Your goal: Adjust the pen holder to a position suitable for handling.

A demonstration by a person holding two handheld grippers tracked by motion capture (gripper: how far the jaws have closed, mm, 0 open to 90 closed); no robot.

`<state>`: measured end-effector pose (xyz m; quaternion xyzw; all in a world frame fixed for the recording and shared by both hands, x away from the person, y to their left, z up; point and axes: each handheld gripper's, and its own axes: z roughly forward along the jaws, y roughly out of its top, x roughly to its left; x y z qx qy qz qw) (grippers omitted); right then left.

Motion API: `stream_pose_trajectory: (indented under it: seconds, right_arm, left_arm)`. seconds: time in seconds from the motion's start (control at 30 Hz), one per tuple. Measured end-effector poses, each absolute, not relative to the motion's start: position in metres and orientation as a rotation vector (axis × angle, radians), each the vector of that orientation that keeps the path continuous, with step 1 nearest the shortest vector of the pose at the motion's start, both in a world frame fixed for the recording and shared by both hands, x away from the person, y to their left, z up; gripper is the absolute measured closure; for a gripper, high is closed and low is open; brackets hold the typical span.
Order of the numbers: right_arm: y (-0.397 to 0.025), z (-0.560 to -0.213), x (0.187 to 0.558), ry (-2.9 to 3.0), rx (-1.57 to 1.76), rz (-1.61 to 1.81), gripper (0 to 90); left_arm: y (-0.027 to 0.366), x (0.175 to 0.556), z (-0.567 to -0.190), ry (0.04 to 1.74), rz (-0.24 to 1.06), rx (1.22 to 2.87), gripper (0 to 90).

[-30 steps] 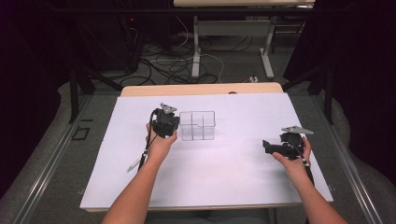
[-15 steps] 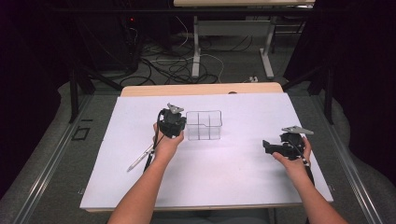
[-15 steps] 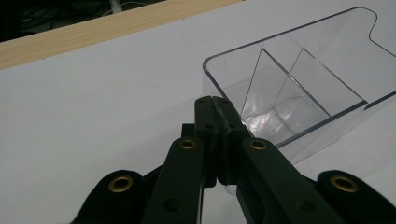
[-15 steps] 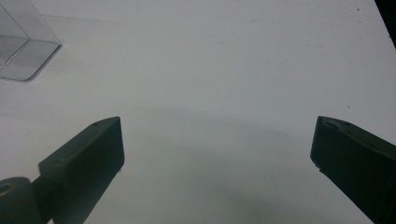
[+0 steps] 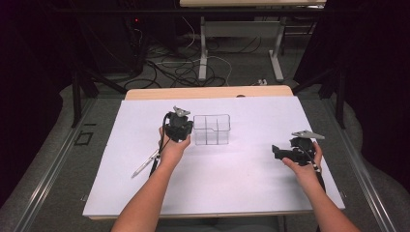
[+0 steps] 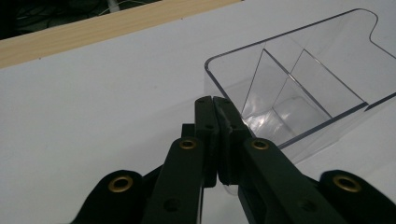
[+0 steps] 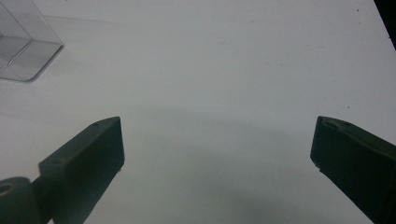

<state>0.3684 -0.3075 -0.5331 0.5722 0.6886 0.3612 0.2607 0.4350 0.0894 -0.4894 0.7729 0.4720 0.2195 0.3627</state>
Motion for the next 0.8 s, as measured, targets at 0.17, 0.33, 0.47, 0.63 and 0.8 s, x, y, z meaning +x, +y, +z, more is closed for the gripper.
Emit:
stream_pose_trajectory:
  seconds: [0.17, 0.33, 0.47, 0.63, 0.8]
  right_arm:
    - [-0.309, -0.533, 0.368, 1.862, 1.549, 0.977, 2.4]
    - [-0.309, -0.532, 0.367, 1.862, 1.55, 0.981, 2.6]
    - [-0.308, -0.533, 0.367, 1.863, 1.555, 0.981, 3.3]
    - [-0.307, -0.533, 0.367, 1.866, 1.55, 0.981, 3.7]
    - [-0.307, -0.533, 0.367, 1.863, 1.552, 0.982, 3.8]
  left_arm:
    - [0.096, 0.433, -0.486, 1.217, 0.557, 1.97, 84.9]
    - [0.105, 0.428, -0.481, 1.215, 0.553, 1.948, 75.4]
    - [0.12, 0.423, -0.475, 1.226, 0.531, 1.922, 67.2]
    - [0.139, 0.416, -0.47, 1.258, 0.511, 1.885, 60.2]
    - [0.156, 0.411, -0.468, 1.27, 0.499, 1.862, 54.3]
